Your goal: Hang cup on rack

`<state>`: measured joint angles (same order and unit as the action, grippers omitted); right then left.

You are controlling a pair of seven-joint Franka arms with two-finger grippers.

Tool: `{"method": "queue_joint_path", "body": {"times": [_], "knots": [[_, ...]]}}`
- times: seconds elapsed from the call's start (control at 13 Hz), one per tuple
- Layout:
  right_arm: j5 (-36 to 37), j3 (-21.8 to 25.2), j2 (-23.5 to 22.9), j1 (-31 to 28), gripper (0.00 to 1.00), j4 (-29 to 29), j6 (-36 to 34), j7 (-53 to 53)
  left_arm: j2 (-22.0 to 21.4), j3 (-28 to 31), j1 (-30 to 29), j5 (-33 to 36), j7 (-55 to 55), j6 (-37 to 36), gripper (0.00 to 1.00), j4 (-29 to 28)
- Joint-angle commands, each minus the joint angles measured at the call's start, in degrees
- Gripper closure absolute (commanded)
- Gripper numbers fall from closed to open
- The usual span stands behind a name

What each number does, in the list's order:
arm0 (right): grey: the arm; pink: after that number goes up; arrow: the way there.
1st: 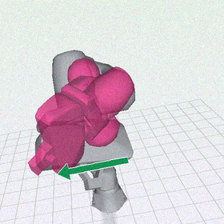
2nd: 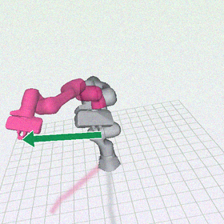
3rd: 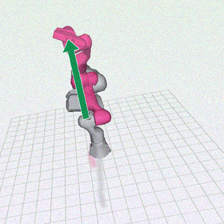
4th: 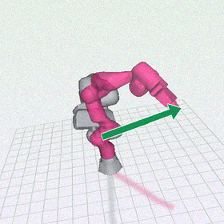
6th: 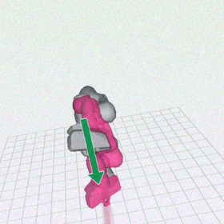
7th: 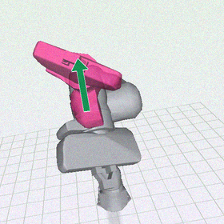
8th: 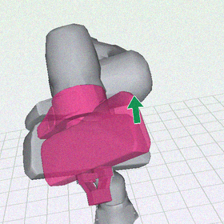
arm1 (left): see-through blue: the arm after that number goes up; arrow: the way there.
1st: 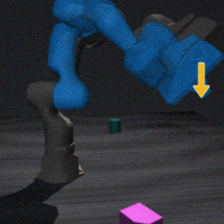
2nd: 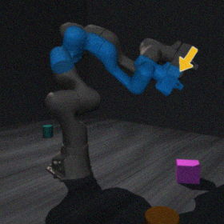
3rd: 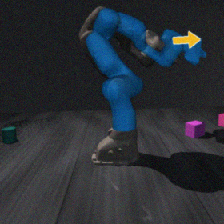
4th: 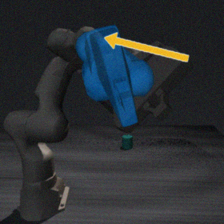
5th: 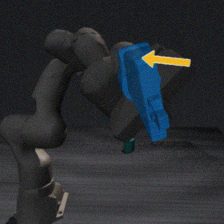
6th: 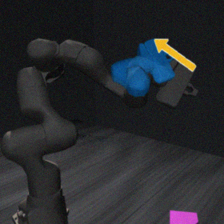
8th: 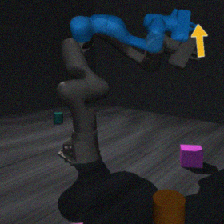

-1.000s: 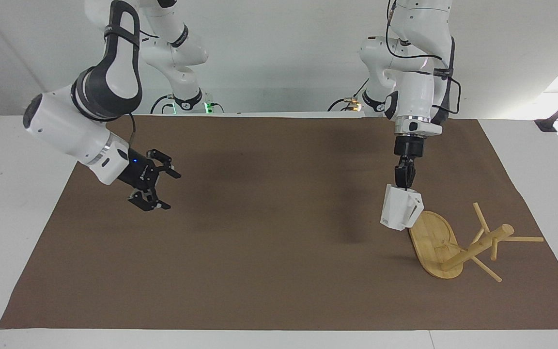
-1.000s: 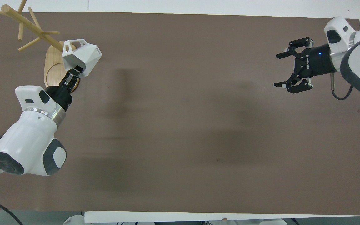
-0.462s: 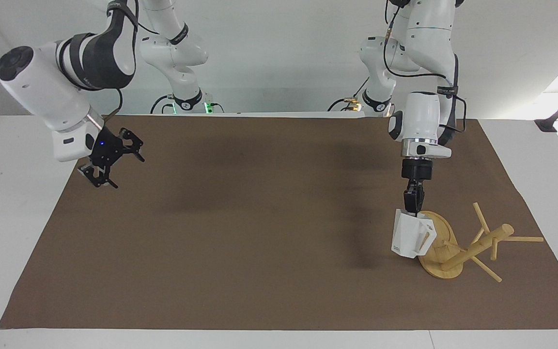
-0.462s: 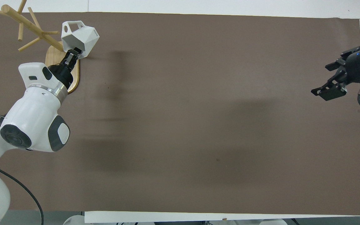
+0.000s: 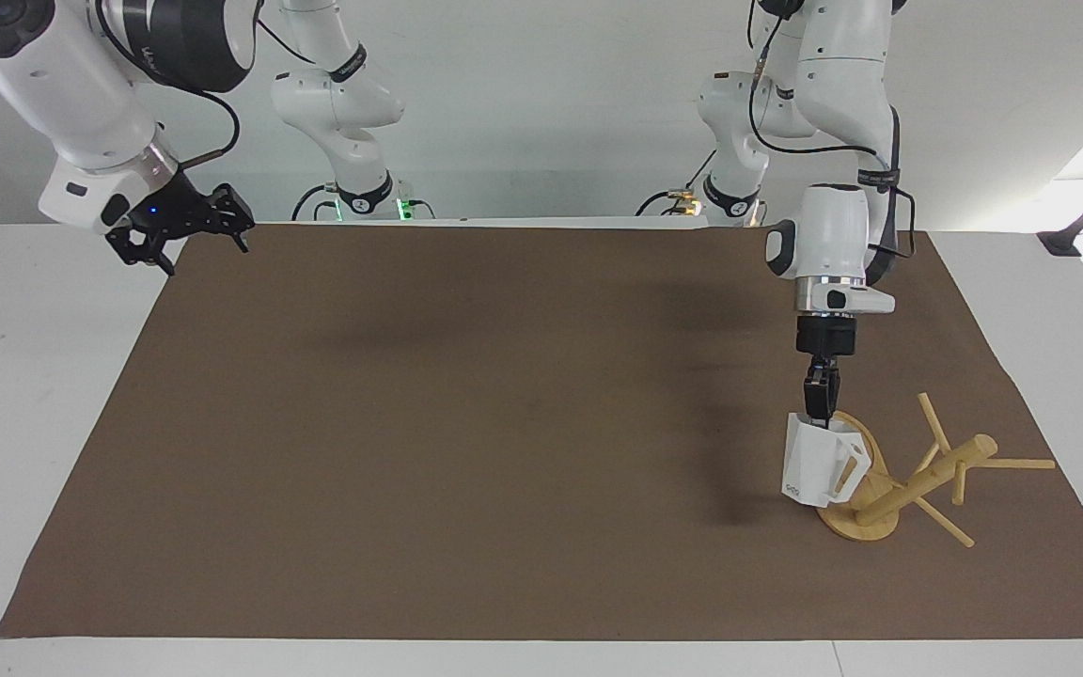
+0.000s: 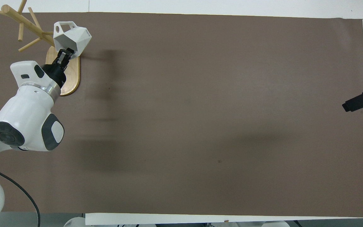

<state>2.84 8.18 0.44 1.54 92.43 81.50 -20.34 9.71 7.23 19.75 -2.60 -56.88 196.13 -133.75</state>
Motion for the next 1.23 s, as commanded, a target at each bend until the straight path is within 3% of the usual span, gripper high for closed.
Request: {"method": "queue_joint_path", "body": {"times": [0.0, 0.54, 0.92, 1.0, 1.08, 1.15], "knots": [[0.07, 3.33, 1.31, 1.1, 0.0, 1.86, -1.61, 8.8, -0.4, -0.64, -1.73, 0.31, -0.86, -3.38, 1.0, 0.77], [0.33, 3.07, 0.35, 0.75, 0.0, -0.67, -4.15, 15.24, -0.13, -0.64, -4.63, 1.72, -0.34, -6.11, 1.0, 0.86], [0.07, 4.3, 0.61, 0.66, 0.0, -0.67, -4.94, 16.2, 0.13, -0.72, -7.01, 1.72, 1.77, -12.25, 0.98, 1.99], [0.06, 3.95, 0.61, 0.75, 0.0, -0.67, -5.12, 17.78, 0.04, -0.72, -7.62, 1.72, 1.77, -16.62, 0.81, 3.39], [0.15, 3.86, 0.79, 0.75, 0.0, -0.15, -4.34, 17.79, 0.39, -0.64, -8.06, 1.63, 1.95, -20.75, 0.36, 6.19], [0.15, 4.21, 1.22, 0.83, 0.0, 0.03, -4.24, 17.79, 0.57, -0.55, -8.15, 1.63, 1.86, -24.62, 0.08, 8.13]]}}
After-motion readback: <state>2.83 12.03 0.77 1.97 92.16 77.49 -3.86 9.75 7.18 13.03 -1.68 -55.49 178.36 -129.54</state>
